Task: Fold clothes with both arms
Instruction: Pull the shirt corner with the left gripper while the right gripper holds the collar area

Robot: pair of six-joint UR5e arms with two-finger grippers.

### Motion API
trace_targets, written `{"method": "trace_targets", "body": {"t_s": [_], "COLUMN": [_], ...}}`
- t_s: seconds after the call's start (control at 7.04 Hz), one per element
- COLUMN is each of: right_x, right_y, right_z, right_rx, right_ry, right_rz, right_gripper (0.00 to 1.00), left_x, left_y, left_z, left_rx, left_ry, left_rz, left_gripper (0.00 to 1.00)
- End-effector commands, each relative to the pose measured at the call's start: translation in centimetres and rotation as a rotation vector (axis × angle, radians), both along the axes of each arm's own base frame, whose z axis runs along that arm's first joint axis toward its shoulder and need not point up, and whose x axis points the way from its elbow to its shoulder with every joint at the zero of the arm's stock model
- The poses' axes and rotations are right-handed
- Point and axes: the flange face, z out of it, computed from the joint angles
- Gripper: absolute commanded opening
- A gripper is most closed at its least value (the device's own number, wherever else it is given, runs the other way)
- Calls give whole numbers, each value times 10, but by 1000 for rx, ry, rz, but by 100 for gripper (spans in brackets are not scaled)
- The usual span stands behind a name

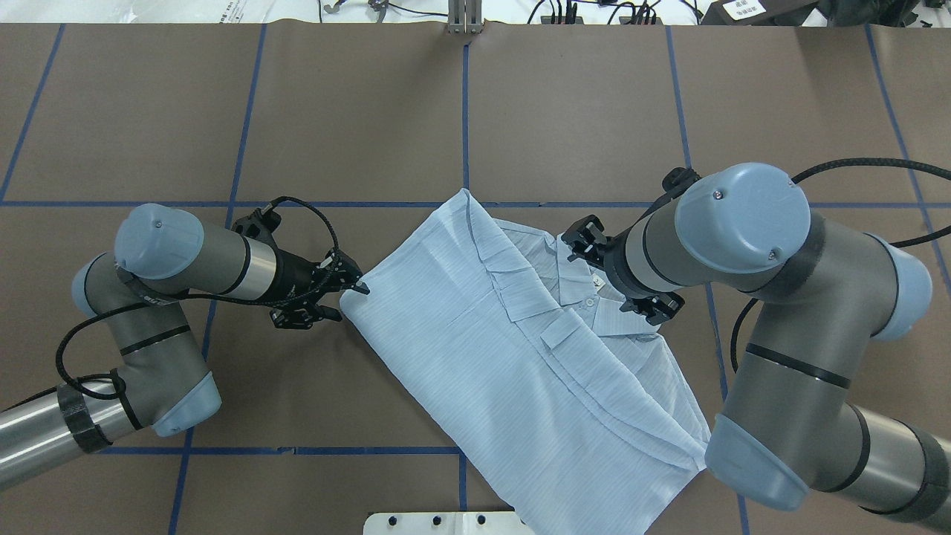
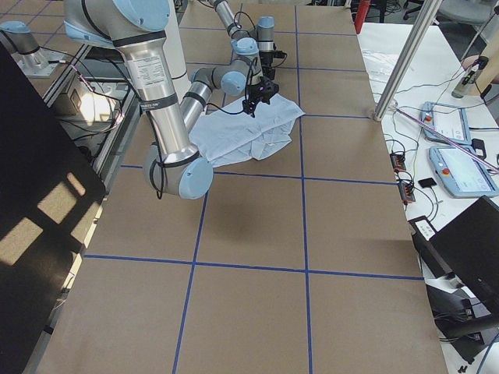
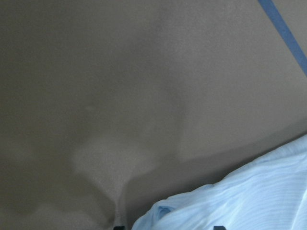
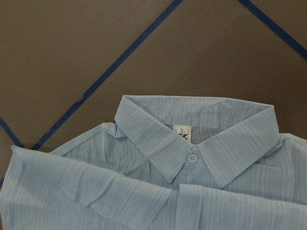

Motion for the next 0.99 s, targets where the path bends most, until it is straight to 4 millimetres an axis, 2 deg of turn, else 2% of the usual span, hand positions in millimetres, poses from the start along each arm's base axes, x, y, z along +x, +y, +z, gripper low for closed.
{"method": "trace_targets", "body": {"t_s": [0.0,0.14,0.28,0.43,0.57,0.71,0.85], "right_x": [-2,-2,-2,-2,0,-1,-1], "right_y": [-1,-1,-1,-1,-1,-1,-1], "right_z": [0,0,0,0,-1,-1,0], "right_rx": [-4,-6,-7,-6,-5,-5,-2], "right_ry": [1,1,-1,-1,-4,-2,-1], "right_rz": [3,5,6,5,7,6,4], "right_gripper": [100,100,100,100,100,100,100], "left_x": [1,0,1,4,4,2,4], "left_y": [-1,-1,-2,-13,-56,-114,-172], "left_z": [1,1,3,13,1,-4,-25], "left_rx": [-12,-12,-8,3,134,193,201], "left_ry": [-4,-4,-9,-47,-115,-191,-207], "left_rz": [-38,-38,-42,-65,-133,-194,-244], "left_gripper": [17,0,0,0,0,0,0]}}
